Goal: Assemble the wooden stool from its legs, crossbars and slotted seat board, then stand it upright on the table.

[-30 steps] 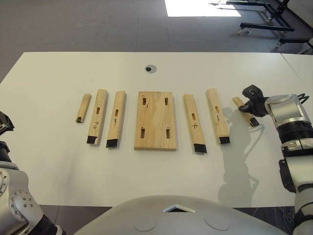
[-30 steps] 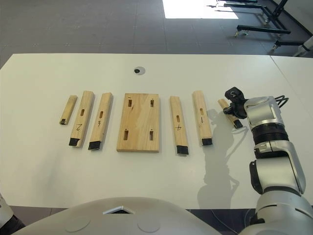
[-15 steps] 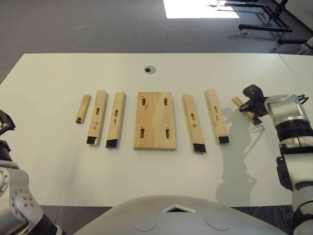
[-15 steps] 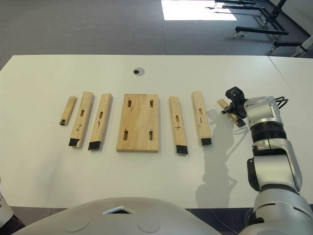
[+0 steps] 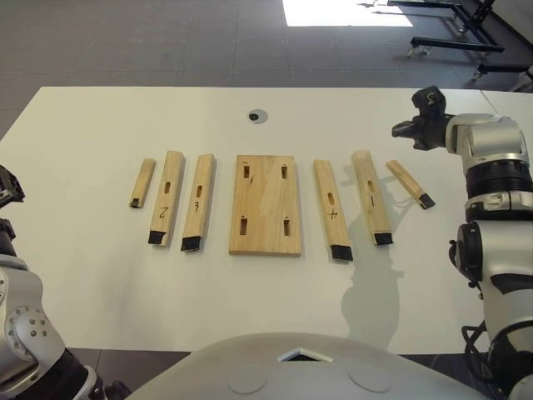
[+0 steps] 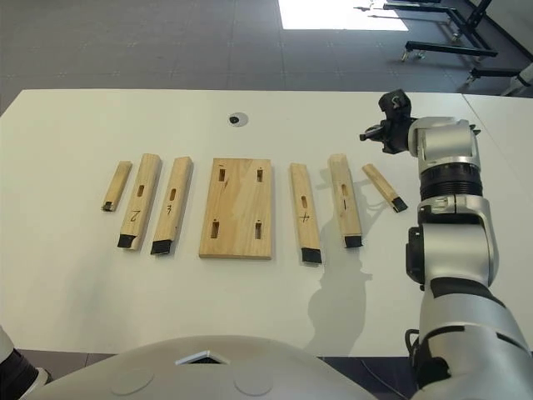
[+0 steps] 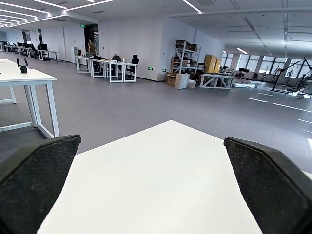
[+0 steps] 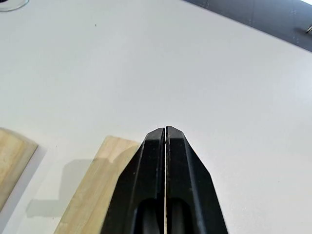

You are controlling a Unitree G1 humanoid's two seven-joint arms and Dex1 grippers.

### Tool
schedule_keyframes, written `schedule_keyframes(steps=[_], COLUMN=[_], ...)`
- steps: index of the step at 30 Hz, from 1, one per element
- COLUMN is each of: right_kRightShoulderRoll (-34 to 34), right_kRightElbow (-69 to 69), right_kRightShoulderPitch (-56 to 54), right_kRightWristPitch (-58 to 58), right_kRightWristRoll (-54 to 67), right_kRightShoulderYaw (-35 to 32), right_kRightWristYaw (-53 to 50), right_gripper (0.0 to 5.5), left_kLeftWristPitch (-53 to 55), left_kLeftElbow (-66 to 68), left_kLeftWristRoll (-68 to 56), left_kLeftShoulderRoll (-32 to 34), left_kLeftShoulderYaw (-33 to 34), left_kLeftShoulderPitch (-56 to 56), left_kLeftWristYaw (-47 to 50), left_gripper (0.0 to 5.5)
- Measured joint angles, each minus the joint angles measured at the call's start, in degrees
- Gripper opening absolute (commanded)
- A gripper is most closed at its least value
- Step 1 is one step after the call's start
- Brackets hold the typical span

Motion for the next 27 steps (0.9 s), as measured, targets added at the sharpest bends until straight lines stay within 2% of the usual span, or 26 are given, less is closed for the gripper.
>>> schedule_keyframes(steps=[2, 7, 13, 22, 27], right_kRightShoulderRoll=[-0.62, -1.99, -3.54, -6.94, -6.92], right_kRightElbow=[2.28, 3.63, 6.11, 16.20, 20.35], right_kRightShoulderPitch=[-1.24, -1.95, -0.59, -2.16, -2.17], right_kRightWristPitch=[-1.43, -2.12, -5.16, -14.89, -14.89], right_kRightWristRoll=[-0.15, -2.09, -5.58, -12.87, -14.59], right_kRightShoulderYaw=[0.03, 3.16, 7.76, 12.74, 14.04], right_kRightWristYaw=[0.21, 5.98, 12.44, 16.41, 19.25], right_gripper=[0.03, 0.86, 1.75, 3.38, 4.35], left_kLeftWristPitch=[0.16, 0.16, -1.46, -5.32, -8.10], left_kLeftElbow=[-0.04, -0.74, -4.07, -5.87, -7.26], left_kLeftWristRoll=[0.01, 0.08, 0.18, 1.36, 2.21], left_kLeftShoulderRoll=[0.21, -1.25, -6.92, -12.01, -15.89], left_kLeftShoulderYaw=[-0.01, -0.24, -0.62, -2.31, -3.43], left_kLeftShoulderPitch=[0.04, 1.93, 6.62, 10.19, 13.50], left_kLeftWristYaw=[0.01, 0.24, 1.97, 3.31, 4.55], left_gripper=[5.40, 5.40, 5.40, 5.40, 5.40])
